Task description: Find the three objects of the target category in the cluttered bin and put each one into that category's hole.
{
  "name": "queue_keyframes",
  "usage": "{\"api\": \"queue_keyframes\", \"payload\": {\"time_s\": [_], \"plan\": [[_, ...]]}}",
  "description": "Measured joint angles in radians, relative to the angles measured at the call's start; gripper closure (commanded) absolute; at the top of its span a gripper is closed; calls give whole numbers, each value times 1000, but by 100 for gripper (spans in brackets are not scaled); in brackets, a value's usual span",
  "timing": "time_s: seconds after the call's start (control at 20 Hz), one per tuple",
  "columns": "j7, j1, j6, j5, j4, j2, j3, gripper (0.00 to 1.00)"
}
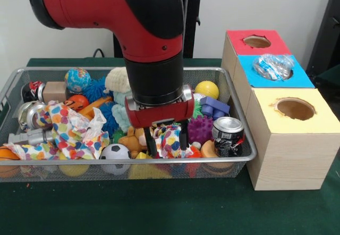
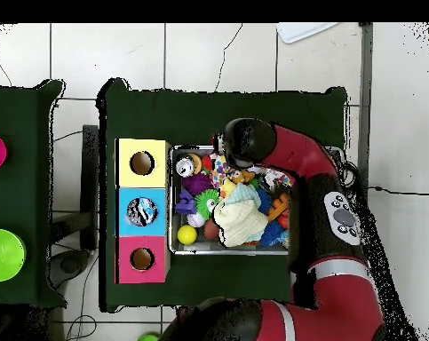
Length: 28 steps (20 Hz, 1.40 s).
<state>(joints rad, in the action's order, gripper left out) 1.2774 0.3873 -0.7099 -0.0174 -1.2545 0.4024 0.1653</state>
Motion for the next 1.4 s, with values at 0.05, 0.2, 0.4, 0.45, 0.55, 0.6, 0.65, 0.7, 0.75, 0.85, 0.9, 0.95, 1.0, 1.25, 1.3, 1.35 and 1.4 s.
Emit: {"api": "queue_keyframes", "payload": {"time_s": [0.05,0.2,0.4,0.45,0.55,0.6,0.65,0.7,0.75,0.85,0.9,0.95,1.0,1.25,1.3,1.35,1.4], "plan": [[0,0,-6,0,-1,4,-4,0],[0,0,-17,0,-2,11,-10,0],[0,-4,-30,0,-2,12,-22,0],[0,-5,-32,0,-3,12,-24,0],[0,-10,-33,2,-7,11,-28,0],[0,-12,-33,4,-8,11,-29,0],[0,-13,-33,6,-10,11,-30,0],[0,-15,-33,10,-14,10,-30,0],[0,-16,-33,15,-17,10,-30,0],[0,-19,-33,27,-25,8,-30,0],[0,-21,-33,37,-32,7,-30,0],[0,-21,-33,47,-38,5,-30,0],[0,-21,-33,52,-42,5,-30,0],[0,-21,-33,97,-70,1,-30,0],[0,-21,-33,112,-80,-1,-30,0],[0,-21,-33,116,-84,-1,-30,0],[0,-21,-33,119,-87,-2,-30,0]]}}
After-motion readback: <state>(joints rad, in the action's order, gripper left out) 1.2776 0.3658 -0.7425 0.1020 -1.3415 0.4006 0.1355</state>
